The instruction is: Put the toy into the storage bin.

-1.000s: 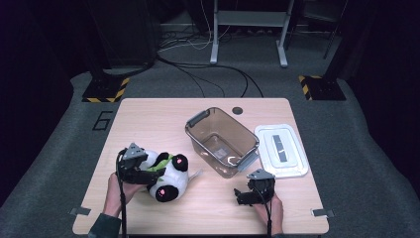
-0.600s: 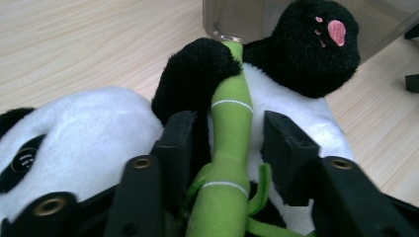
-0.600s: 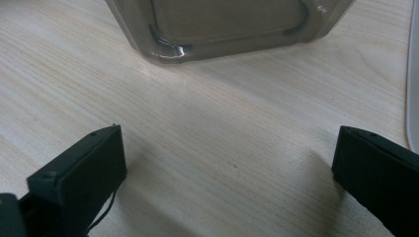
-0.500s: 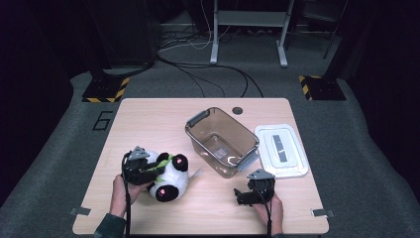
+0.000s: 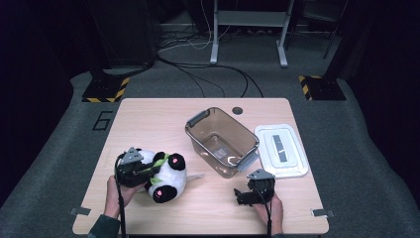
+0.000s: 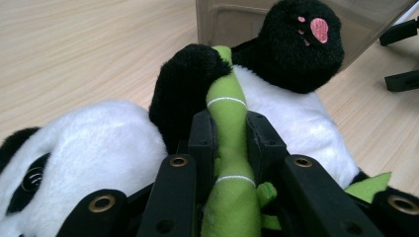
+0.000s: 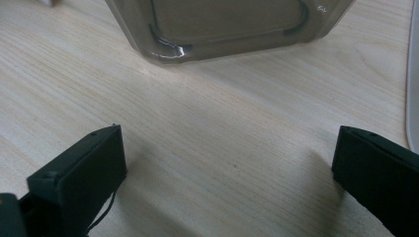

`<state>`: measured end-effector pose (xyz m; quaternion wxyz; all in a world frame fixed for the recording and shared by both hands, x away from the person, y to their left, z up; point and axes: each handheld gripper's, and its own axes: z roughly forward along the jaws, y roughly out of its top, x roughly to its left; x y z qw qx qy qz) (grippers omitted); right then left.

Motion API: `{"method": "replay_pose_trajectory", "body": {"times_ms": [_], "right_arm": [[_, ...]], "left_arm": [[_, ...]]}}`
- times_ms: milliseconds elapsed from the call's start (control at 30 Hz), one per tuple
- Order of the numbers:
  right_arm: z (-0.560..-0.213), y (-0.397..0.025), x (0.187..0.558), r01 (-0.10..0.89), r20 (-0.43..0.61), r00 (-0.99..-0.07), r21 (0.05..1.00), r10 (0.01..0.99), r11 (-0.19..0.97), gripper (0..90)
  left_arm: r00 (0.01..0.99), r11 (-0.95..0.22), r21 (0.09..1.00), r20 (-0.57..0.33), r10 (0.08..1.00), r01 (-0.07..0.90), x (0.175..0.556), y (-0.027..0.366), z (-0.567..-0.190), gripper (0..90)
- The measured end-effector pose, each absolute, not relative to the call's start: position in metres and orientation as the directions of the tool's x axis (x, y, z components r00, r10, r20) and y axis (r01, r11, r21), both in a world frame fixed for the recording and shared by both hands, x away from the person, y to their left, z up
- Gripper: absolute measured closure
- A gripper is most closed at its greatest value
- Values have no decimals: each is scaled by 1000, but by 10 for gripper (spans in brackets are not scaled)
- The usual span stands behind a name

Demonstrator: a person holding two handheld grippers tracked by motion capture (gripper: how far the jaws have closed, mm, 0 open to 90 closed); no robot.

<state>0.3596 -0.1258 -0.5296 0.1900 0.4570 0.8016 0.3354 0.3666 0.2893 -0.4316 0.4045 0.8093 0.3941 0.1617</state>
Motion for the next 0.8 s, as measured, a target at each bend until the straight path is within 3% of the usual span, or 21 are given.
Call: {"method": "replay_pose_trajectory", "body": {"times_ms": [800], "right_arm": [[-530,-133,357,592,-8,-529,713,848,376,0]], "left_arm": [[692,-429,802,26,721,416,374,287,-372,755]]}}
